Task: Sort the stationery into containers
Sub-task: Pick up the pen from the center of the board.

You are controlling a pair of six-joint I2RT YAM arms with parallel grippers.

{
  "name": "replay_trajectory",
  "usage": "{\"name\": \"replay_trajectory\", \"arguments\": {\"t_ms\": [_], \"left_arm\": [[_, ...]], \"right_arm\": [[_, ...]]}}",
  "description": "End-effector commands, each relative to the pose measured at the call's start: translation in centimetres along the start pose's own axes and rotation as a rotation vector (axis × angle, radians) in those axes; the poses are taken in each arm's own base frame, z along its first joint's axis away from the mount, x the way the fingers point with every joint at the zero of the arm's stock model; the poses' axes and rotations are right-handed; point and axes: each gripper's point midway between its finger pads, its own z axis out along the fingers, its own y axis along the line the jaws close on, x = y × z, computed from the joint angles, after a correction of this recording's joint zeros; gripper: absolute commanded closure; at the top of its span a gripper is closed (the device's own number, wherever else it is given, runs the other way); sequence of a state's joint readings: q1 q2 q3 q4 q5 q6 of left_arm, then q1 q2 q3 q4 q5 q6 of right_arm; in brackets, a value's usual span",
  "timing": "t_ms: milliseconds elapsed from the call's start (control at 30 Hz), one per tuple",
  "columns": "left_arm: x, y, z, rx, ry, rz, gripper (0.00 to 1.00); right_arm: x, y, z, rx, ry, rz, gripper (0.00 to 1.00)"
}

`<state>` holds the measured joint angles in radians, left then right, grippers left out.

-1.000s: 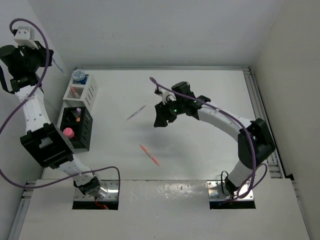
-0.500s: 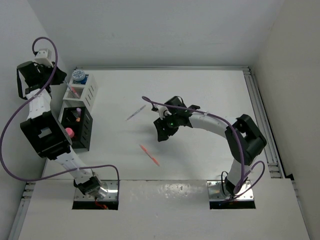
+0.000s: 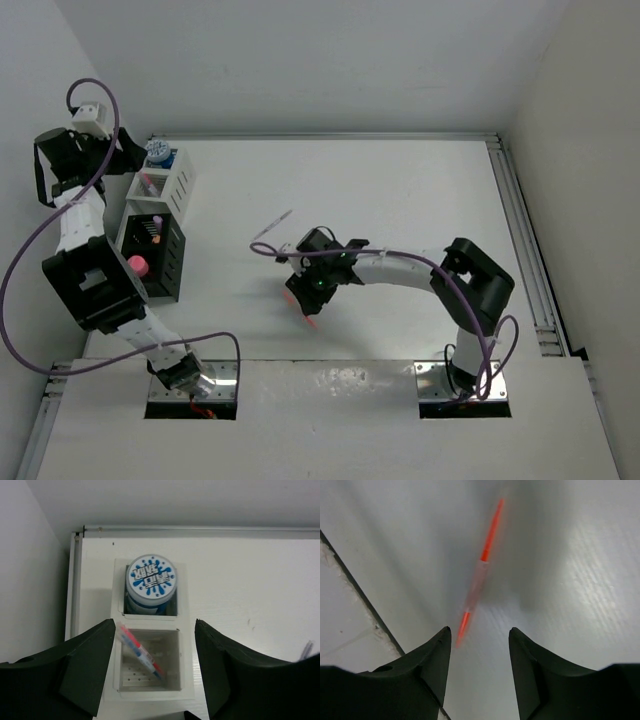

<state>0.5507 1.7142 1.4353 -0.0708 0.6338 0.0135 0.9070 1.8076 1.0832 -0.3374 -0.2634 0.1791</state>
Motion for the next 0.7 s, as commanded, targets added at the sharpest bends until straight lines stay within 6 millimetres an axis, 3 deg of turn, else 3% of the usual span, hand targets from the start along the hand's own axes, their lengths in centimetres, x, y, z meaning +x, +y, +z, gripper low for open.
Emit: {"name": "replay_trajectory", "arguments": {"t_ms": [0,33,67,167,333,400,667], "left_arm": [[-4.5,-2.8,-3.7,0.036,-0.118,0.089,0.29],[-5.2,-3.7,-4.8,0.041,-0.137,0.112,0.29],[-4.3,-3.9,-5.2,0.042,-0.125,0.113,0.29],[-4.6,-5.4,-7.0,0.051,-0.143,0.145,0.28],[-6.0,-7.5,-9.7,0.071,-0.182,0.161,0.28],[-6.4,-8.6,-10.8,0.093,-0.2,0.177,0.28],[-7.0,-10.8,-12.7,0.121,-0.214,0.233,0.28]], "right_arm": [[0.0,0.1,1.2,0.066,0.005,-0.036,0.51],[-0.1,0.2,1.4,0.072,0.006,-0.038,0.51],[-0.5,0.6,1.5,0.078,0.0,-0.044,0.51],[-0.6,0.3,2.2,0.118,0.02,-0.065,0.51],[0.4,-1.1,4.2,0.172,0.058,-0.104,0.55],[0.9,-1.4,4.6,0.181,0.084,-0.113,0.65],[4.0,-2.3,5.1,0.234,0.187,-0.233,0.9]]}}
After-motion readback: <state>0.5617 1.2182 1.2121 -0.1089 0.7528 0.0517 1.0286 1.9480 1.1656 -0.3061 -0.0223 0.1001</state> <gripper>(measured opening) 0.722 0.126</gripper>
